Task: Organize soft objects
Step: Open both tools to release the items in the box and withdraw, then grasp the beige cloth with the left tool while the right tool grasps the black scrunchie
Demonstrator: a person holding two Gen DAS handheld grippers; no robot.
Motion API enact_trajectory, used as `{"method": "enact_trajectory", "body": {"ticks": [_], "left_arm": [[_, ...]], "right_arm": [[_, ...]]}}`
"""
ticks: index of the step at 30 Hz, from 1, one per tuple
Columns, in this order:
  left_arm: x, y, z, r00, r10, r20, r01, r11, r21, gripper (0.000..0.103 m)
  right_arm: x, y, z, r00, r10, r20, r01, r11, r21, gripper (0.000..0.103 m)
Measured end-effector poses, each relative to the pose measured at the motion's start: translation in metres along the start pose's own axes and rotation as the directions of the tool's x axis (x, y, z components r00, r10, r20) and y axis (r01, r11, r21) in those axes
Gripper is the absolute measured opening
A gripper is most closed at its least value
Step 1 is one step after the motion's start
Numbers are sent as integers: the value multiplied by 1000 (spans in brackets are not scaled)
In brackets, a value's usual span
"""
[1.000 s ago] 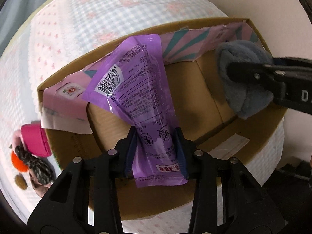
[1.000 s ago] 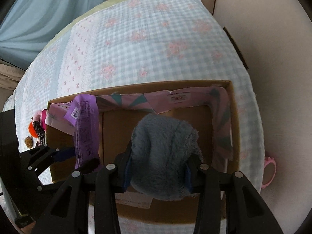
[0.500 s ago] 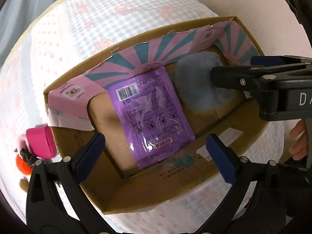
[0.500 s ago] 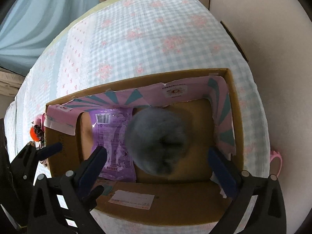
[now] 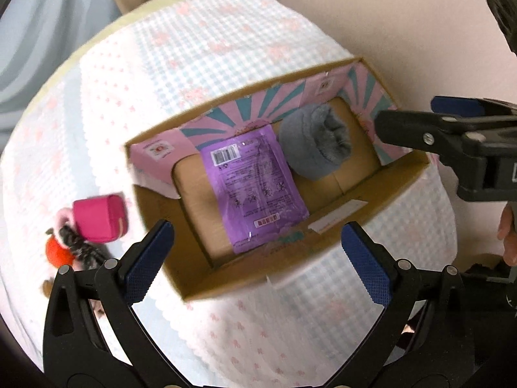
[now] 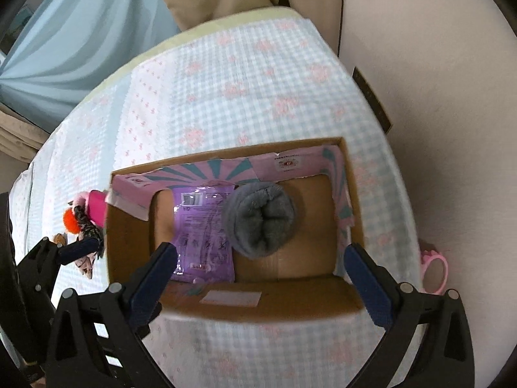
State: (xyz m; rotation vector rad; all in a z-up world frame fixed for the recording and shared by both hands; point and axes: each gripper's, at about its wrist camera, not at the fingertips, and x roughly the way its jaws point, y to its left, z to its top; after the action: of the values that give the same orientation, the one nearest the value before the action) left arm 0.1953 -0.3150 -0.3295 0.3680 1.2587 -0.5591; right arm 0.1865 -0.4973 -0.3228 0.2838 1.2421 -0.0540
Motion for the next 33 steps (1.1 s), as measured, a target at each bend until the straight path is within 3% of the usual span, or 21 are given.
{"method": "enact_trajectory", "body": {"ticks": [10,18,23,33], "left_arm": [[-123,9,-23,987,24,161,-9,996,-92,103],[-210,20,-63,948,99,301,-47,984,-172,103],[-244,40,-91,925,163,343,-72,962,-263,103],[-269,105,-171,893,311,326,-137,876,-462,103]], "right_arm": [[-125,36,-26,987,-44,153,49,998,-31,103],[-208,65,-61,958,-72,279,91,994,-54,103],[-228,83,-69,945,-21,327,55,994,-96,103],[-227,133,-79,922,109,372,-29,977,-213,103]]}}
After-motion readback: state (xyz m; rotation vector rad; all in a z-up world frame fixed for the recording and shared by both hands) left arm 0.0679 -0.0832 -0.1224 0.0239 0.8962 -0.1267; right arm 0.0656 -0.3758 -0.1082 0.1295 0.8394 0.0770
